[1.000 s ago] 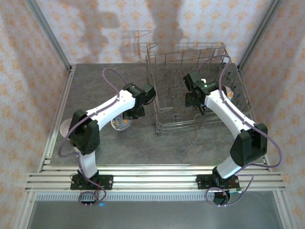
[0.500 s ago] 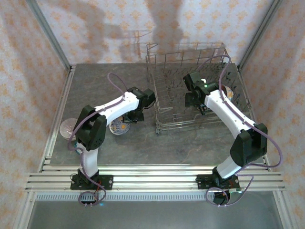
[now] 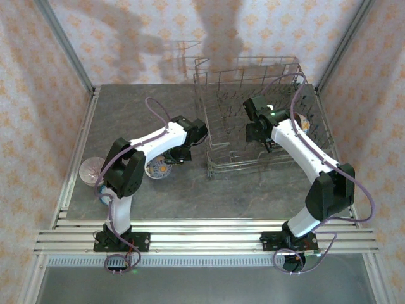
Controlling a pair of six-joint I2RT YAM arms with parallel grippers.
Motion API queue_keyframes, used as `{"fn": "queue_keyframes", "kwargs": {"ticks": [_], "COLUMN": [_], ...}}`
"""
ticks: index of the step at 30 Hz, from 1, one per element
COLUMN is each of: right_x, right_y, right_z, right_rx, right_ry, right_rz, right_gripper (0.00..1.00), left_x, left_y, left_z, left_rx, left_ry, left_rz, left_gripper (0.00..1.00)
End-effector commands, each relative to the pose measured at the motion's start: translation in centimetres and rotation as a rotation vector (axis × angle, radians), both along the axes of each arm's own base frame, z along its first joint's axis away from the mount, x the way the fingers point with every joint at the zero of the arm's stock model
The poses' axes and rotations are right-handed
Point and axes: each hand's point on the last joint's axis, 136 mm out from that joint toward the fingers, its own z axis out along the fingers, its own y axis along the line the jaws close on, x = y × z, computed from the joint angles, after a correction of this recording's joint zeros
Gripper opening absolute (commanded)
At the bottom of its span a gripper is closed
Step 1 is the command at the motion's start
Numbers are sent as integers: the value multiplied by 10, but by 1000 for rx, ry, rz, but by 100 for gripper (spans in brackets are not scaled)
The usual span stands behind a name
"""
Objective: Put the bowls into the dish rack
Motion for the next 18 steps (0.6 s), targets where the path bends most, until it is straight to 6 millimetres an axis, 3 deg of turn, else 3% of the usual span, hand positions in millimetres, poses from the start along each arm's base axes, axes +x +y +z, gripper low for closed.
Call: {"fn": "queue_keyframes", "kwargs": {"ticks": [1,8,11,18], "right_x": [1,5,7,8], "right_y": [-4,-3,-2,-1], "right_z": [-3,0,2,3], "right_rx": [-16,-30,-26,-28], "right_ry": [12,13,12,11], "right_rz": [-7,5,8,14], "right_gripper": [80,80,80,80], "left_x": [4,5,5,-3], "left_y": [1,-3,-3,27], "left_z": [18,33,48,68], "left_rx": [-2,-53,-86,-146], "left_ry": [-31,-58,-91,-152], "left_rz": [-3,-3,0,28], "left_gripper": [20,39,43,44]}}
